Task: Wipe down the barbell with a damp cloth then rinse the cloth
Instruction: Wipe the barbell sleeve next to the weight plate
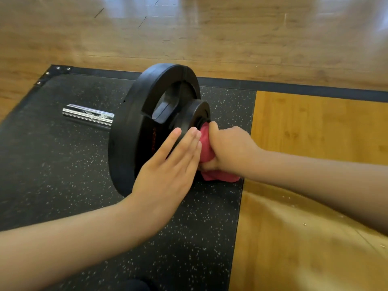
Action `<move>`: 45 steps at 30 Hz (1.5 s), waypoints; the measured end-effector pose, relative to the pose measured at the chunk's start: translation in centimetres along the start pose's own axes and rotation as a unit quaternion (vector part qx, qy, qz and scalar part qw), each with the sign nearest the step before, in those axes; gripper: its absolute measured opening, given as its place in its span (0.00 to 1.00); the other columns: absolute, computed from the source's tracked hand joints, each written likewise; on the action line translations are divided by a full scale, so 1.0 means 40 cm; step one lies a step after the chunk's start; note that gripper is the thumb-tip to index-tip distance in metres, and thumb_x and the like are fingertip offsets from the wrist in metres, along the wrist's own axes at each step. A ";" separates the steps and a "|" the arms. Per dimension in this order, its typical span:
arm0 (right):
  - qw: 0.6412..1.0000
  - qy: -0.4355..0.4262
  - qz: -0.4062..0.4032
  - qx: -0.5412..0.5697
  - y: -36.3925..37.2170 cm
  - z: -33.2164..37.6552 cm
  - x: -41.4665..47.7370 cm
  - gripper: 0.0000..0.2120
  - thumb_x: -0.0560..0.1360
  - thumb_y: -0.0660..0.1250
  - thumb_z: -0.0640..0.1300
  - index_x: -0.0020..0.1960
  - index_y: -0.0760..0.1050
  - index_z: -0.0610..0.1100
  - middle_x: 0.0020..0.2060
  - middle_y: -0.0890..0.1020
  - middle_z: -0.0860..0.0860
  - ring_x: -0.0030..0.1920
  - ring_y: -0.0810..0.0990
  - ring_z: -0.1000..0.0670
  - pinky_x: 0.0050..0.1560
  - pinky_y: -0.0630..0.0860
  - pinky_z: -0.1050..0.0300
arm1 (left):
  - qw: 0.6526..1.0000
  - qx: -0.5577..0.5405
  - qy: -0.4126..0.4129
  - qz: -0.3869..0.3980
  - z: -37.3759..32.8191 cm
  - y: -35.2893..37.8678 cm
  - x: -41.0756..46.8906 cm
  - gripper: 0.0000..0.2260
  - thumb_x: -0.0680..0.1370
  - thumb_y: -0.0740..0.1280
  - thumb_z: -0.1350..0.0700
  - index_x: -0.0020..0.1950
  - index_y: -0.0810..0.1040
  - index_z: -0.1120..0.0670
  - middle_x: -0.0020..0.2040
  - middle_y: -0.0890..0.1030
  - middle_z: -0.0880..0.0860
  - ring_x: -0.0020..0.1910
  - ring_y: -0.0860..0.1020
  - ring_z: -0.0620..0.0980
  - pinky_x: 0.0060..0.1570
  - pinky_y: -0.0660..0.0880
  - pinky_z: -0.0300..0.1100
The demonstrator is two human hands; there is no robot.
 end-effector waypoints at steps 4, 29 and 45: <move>0.980 0.022 0.167 0.105 -0.007 -0.042 0.057 0.32 0.62 0.71 0.68 0.48 0.68 0.42 0.37 0.73 0.52 0.42 0.75 0.46 0.43 0.74 0.53 | 0.999 -0.016 -0.024 -0.040 0.004 0.001 0.001 0.32 0.68 0.30 0.63 0.73 0.37 0.70 0.76 0.38 0.67 0.72 0.31 0.64 0.63 0.23 0.60; 0.875 0.049 0.360 0.320 0.011 -0.050 0.083 0.09 0.73 0.71 0.52 0.46 0.77 0.47 0.46 0.84 0.51 0.48 0.83 0.51 0.53 0.77 0.59 | 0.972 -0.128 -0.079 -0.182 0.082 -0.023 0.035 0.35 0.73 0.61 0.49 0.76 0.56 0.63 0.76 0.52 0.67 0.76 0.50 0.65 0.74 0.42 0.56; 0.989 0.084 0.048 0.115 0.006 0.011 -0.016 0.36 0.63 0.75 0.61 0.59 0.64 0.42 0.40 0.74 0.52 0.42 0.76 0.46 0.48 0.74 0.52 | 0.986 -0.157 -0.058 0.002 0.119 -0.036 0.075 0.51 0.73 0.68 0.41 0.76 0.35 0.63 0.76 0.37 0.66 0.76 0.41 0.63 0.74 0.42 0.52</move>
Point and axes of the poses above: each hand's wrist, its own x-axis towards the middle knuckle, its own y-axis out of the palm, z = x × y, the point moved 6 cm from there along x, towards the middle knuckle
